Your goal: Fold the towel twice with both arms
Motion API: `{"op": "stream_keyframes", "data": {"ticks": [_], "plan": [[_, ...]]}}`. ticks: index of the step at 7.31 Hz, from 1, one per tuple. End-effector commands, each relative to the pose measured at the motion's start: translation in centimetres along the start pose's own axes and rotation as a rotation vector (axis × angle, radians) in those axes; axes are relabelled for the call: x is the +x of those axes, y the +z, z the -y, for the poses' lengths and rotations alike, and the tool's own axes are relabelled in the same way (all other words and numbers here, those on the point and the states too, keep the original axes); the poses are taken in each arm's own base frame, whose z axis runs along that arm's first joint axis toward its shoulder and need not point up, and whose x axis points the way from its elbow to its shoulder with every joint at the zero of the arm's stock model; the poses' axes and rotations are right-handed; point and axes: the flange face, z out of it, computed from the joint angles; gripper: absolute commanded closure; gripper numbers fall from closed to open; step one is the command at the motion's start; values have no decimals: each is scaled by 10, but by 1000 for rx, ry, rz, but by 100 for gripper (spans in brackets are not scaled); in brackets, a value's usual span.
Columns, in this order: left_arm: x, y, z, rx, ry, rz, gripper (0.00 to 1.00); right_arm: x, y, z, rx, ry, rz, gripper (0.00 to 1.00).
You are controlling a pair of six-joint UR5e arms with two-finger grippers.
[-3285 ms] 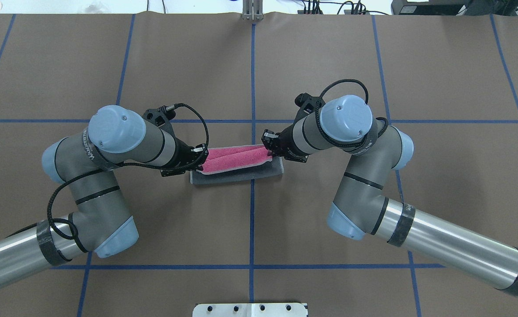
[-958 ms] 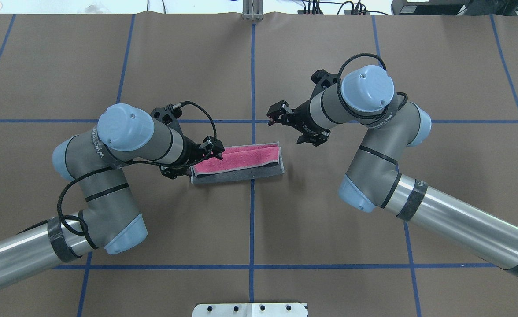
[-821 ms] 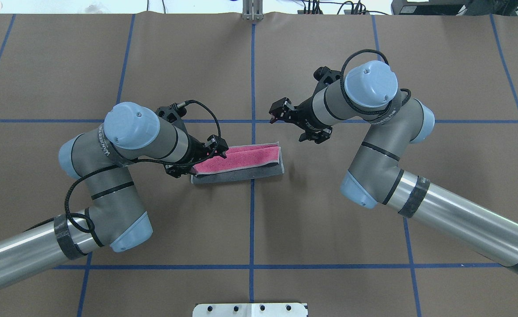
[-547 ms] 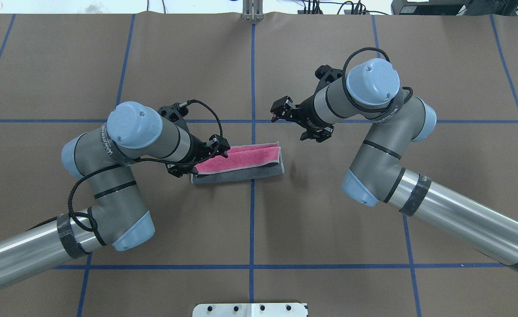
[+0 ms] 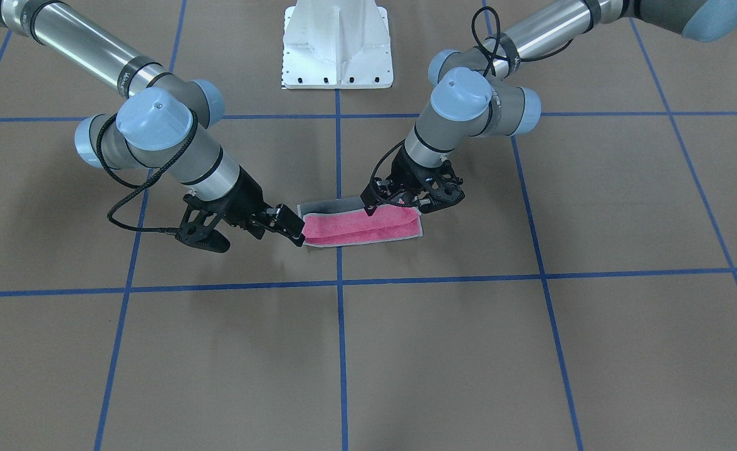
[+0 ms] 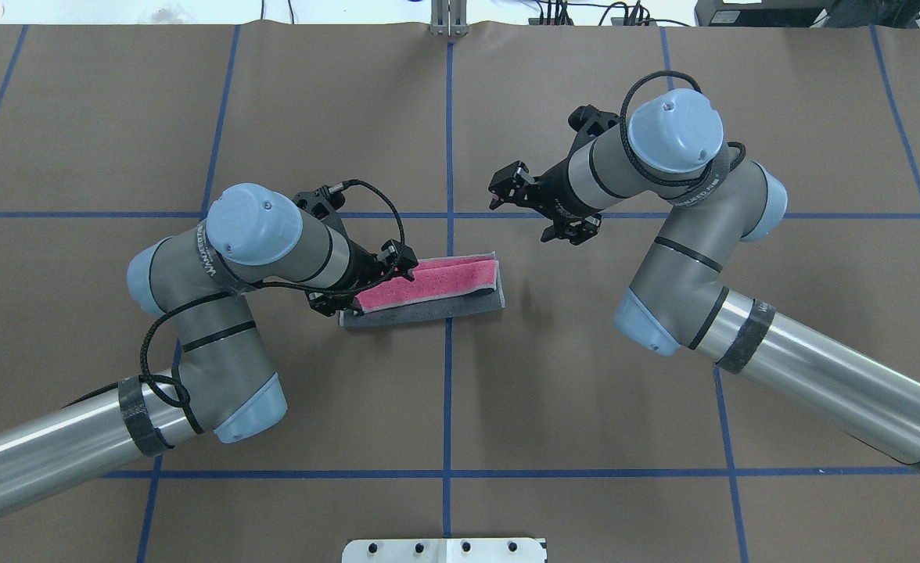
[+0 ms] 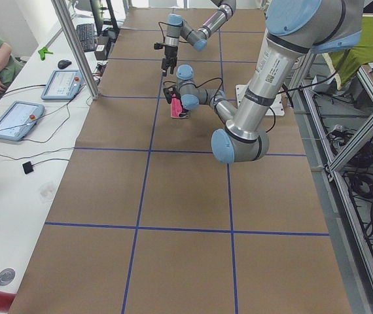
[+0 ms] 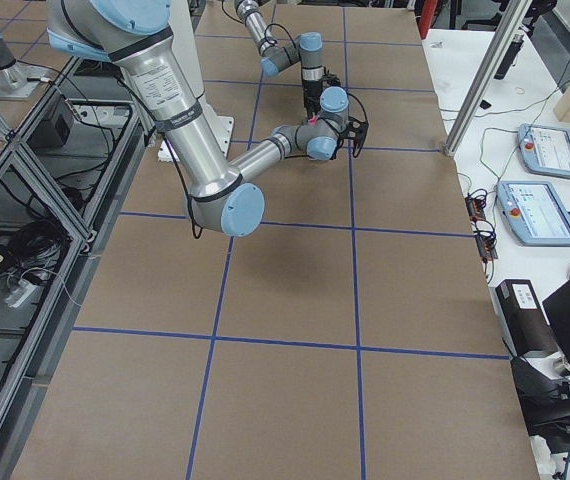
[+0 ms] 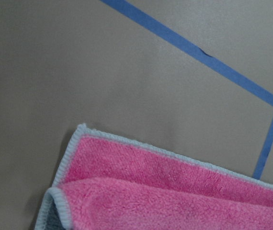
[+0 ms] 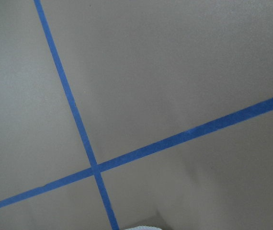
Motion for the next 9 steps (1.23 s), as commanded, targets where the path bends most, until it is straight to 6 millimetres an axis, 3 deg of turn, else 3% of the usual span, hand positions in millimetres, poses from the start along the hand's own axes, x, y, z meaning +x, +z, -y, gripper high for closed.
{"op": "stream_keyframes", "data": {"ticks": [1, 5, 7, 9], "plan": [[-3, -2, 1, 0, 0, -1, 0, -1, -1, 0, -3, -1, 1, 1], [-5, -12, -3, -5, 2, -11, 0, -2, 0, -1, -4, 0, 2, 1], [-21, -12, -3, -16, -2, 4, 0, -2, 0, -1, -4, 0, 2, 1], [-23, -9, -4, -16, -5, 11, 0, -2, 0, -1, -4, 0, 2, 1]]}}
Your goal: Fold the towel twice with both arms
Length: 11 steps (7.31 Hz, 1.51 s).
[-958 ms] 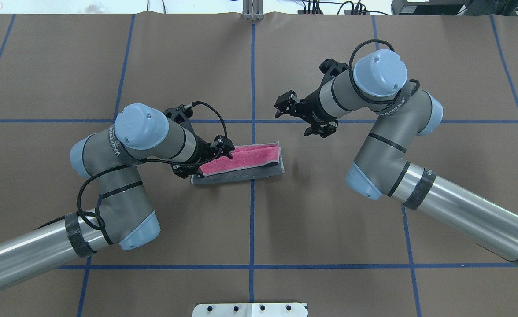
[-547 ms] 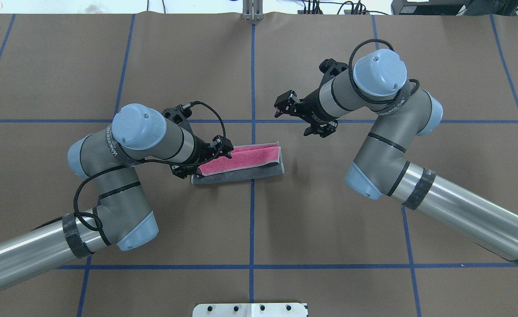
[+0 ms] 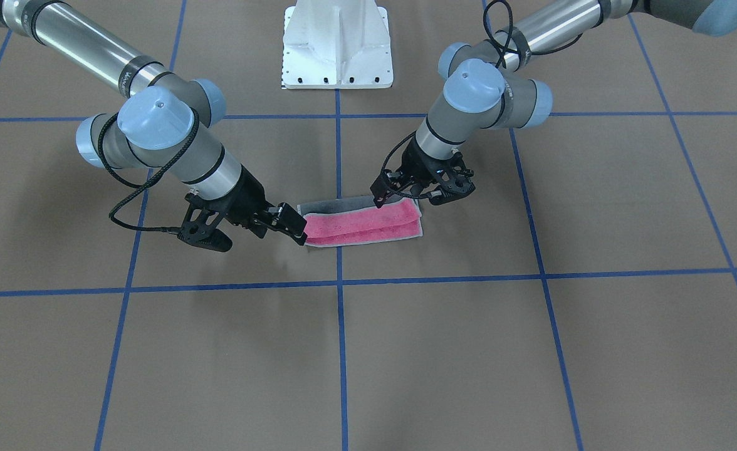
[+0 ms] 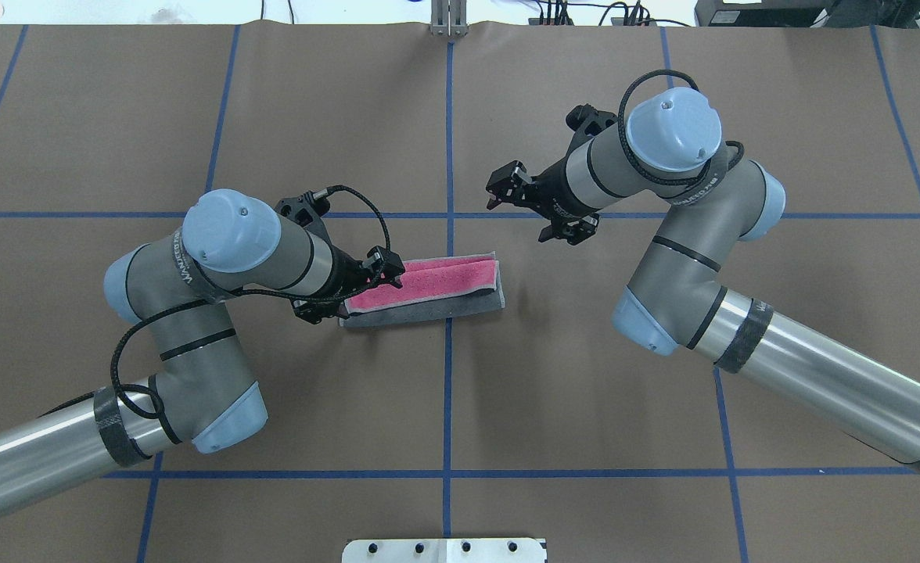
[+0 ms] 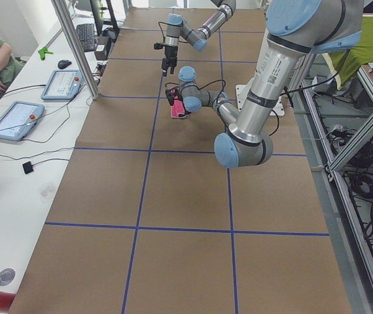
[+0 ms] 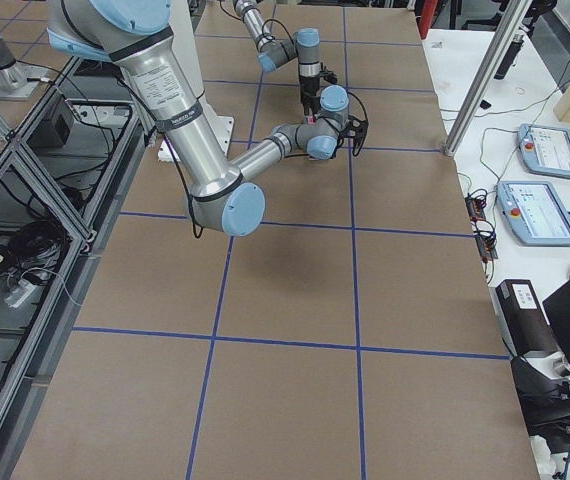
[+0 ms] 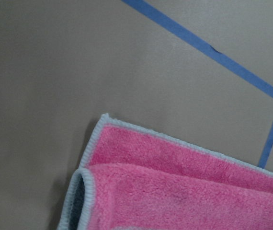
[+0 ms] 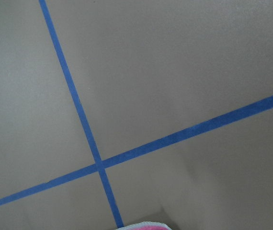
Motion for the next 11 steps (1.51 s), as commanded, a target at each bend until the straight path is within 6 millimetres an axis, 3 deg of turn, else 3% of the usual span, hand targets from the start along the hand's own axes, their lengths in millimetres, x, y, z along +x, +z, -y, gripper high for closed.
{"op": "stream_keyframes", "data": {"ticks": [1, 5, 11], "plan": [[-3, 5, 0, -1, -2, 8, 0, 0, 0, 0, 0, 0, 0, 1], [-5, 18, 1, -2, -8, 28, 0, 0, 0, 0, 0, -1, 0, 1], [23, 23, -2, -3, -4, 12, 0, 2, 0, 1, -6, 0, -2, 1]]}}
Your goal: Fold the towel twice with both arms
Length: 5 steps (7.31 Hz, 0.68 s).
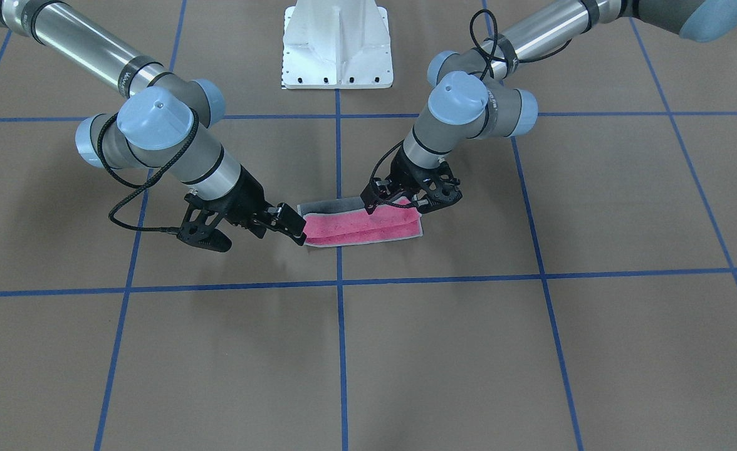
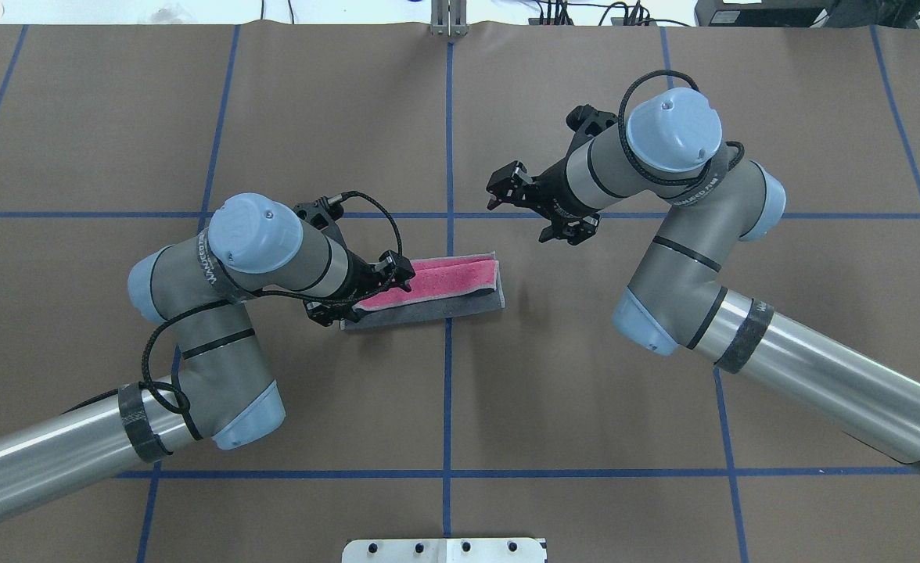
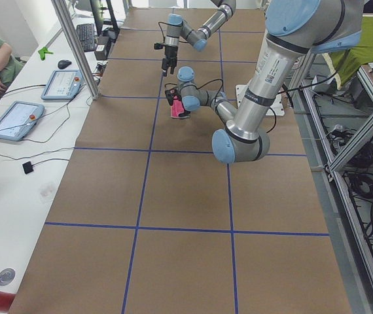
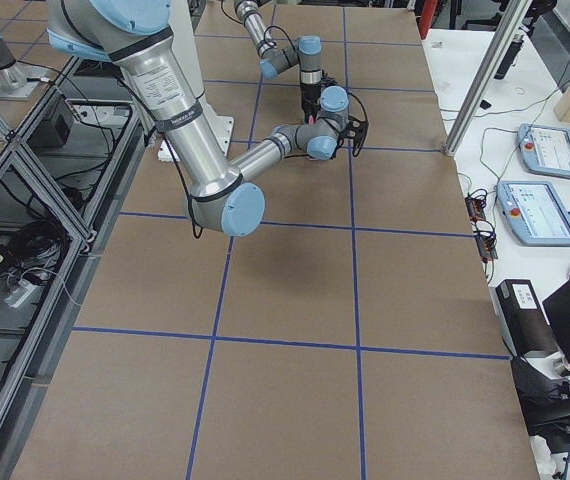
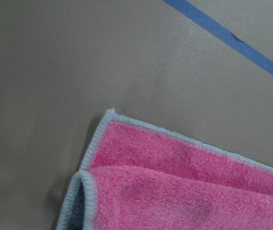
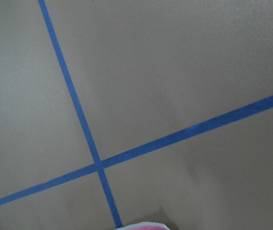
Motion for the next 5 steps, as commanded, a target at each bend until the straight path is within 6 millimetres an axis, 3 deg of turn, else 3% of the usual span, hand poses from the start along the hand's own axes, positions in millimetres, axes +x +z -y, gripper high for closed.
{"op": "stream_keyframes", "data": {"ticks": [1, 3, 5], "plan": [[12, 7, 1, 1, -24, 2, 0, 2, -2, 1, -11, 1, 0, 1], [30, 14, 1, 1, -28, 2, 0, 2, -7, 3, -26, 4, 1, 1], [33, 14, -1, -1, -25, -2, 0, 5, -9, 5, -32, 6, -2, 1]]}}
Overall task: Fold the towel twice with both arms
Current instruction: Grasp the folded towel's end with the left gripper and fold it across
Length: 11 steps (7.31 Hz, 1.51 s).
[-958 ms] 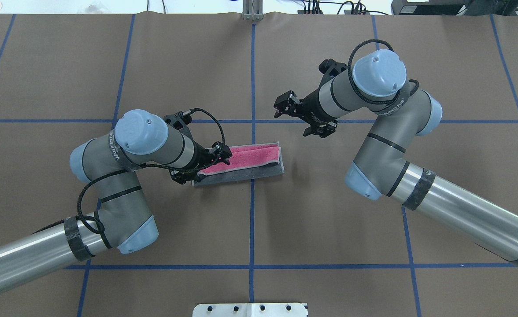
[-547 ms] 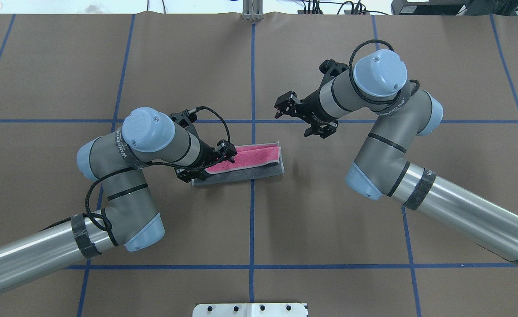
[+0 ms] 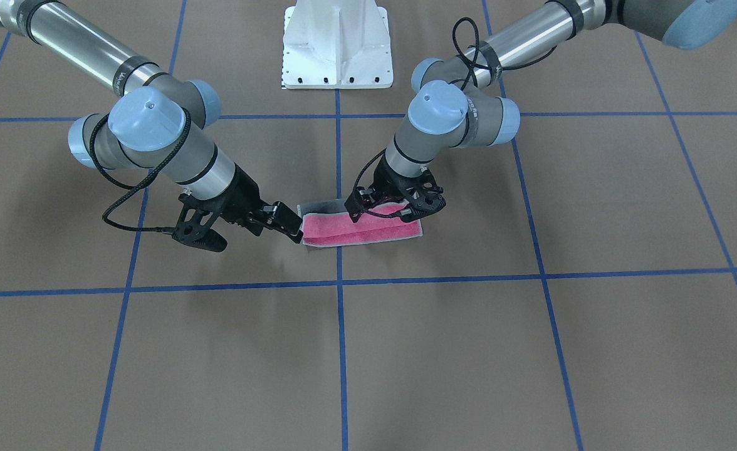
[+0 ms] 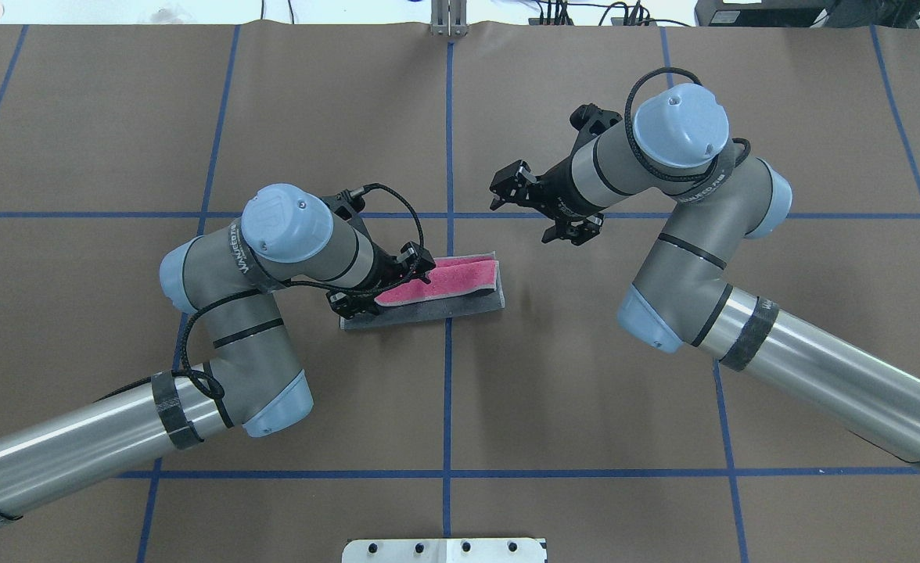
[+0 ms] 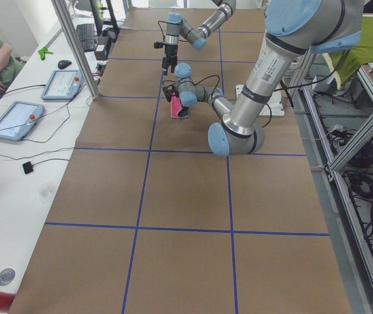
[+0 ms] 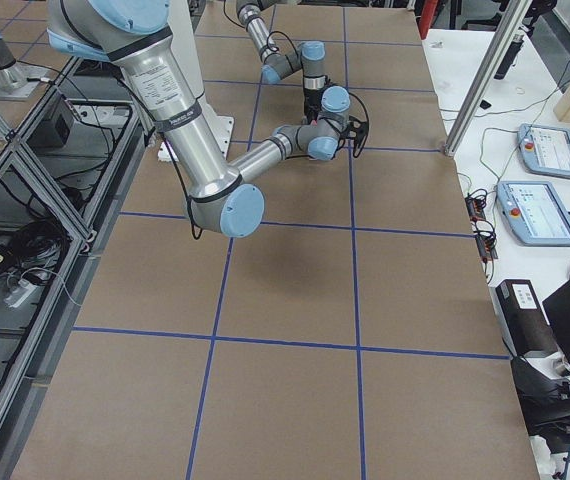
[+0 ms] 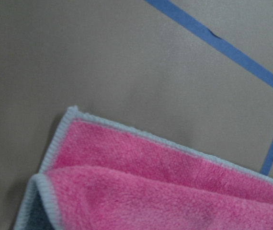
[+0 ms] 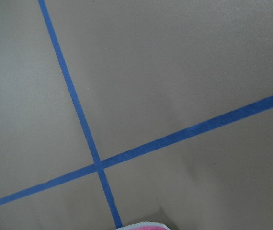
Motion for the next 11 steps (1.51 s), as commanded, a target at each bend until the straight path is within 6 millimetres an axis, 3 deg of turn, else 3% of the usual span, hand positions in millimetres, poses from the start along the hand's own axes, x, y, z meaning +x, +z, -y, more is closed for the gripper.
{"op": "stream_keyframes", "data": {"ticks": [1, 5, 7, 11], "plan": [[6, 1, -1, -1, 1, -2, 0, 2, -3, 3, -15, 3, -1, 1], [32, 6, -7, -4, -14, -11, 0, 26, -21, 21, -43, 24, -12, 1], [47, 14, -8, -5, -16, -6, 0, 25, -27, 25, -40, 25, -7, 1], [50, 13, -6, -1, -16, -8, 0, 27, -34, 27, -35, 23, -1, 1]]}}
